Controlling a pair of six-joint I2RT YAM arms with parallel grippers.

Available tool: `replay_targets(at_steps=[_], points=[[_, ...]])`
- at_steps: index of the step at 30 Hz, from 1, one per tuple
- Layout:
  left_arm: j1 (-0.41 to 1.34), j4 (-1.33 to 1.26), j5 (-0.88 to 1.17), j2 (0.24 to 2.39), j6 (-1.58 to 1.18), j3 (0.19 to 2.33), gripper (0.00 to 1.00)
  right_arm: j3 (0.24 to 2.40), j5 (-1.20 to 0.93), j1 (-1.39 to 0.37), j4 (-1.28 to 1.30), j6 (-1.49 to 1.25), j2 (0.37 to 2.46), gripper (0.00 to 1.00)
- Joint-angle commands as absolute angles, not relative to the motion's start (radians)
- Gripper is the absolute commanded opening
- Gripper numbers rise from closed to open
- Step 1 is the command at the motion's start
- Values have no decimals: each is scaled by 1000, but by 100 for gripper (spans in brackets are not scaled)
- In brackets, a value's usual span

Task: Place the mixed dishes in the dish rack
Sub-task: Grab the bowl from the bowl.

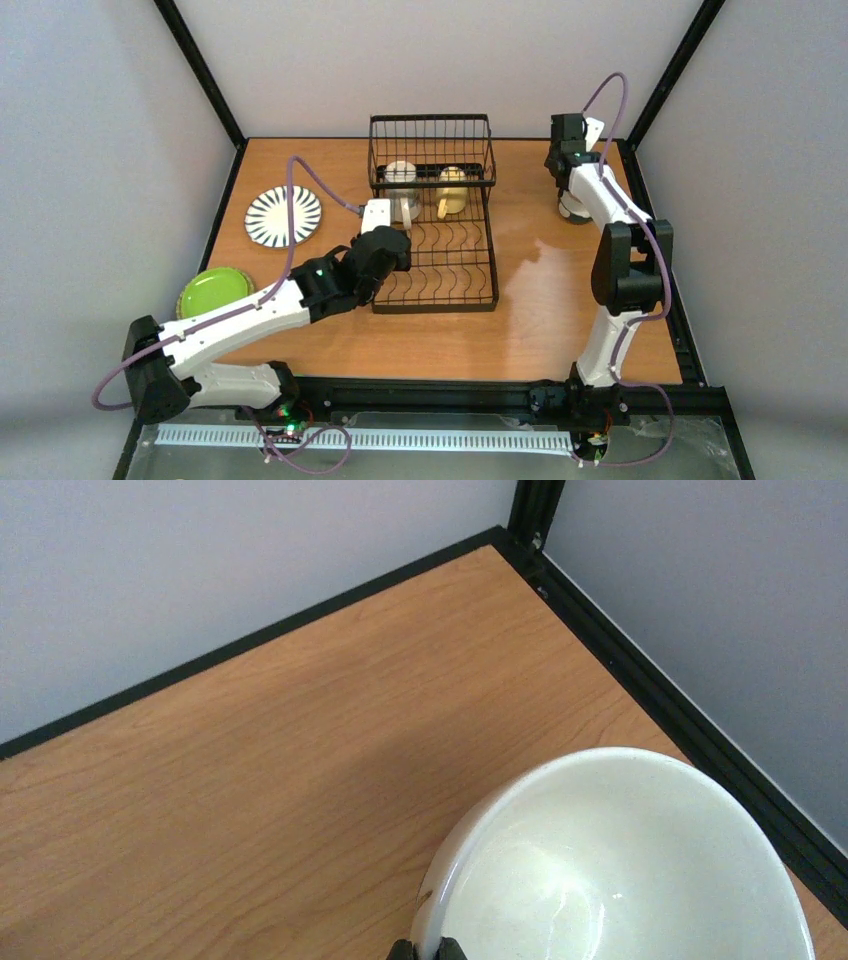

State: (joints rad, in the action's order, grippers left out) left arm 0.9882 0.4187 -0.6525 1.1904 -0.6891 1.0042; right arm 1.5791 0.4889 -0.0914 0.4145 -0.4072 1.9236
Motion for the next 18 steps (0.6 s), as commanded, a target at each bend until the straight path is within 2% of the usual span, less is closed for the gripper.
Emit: replay_targets(at_steps=[1,10,18], points=[[983,409,-644,1165,-719,989,100,1577,516,-112,388,-400,1852,2],[983,376,-593,1163,-696,946,100,1499,547,-233,395,-411,1724,2],[983,298,-499,1135,-702,876,100,1341,605,-420,431,-441,1502,2]])
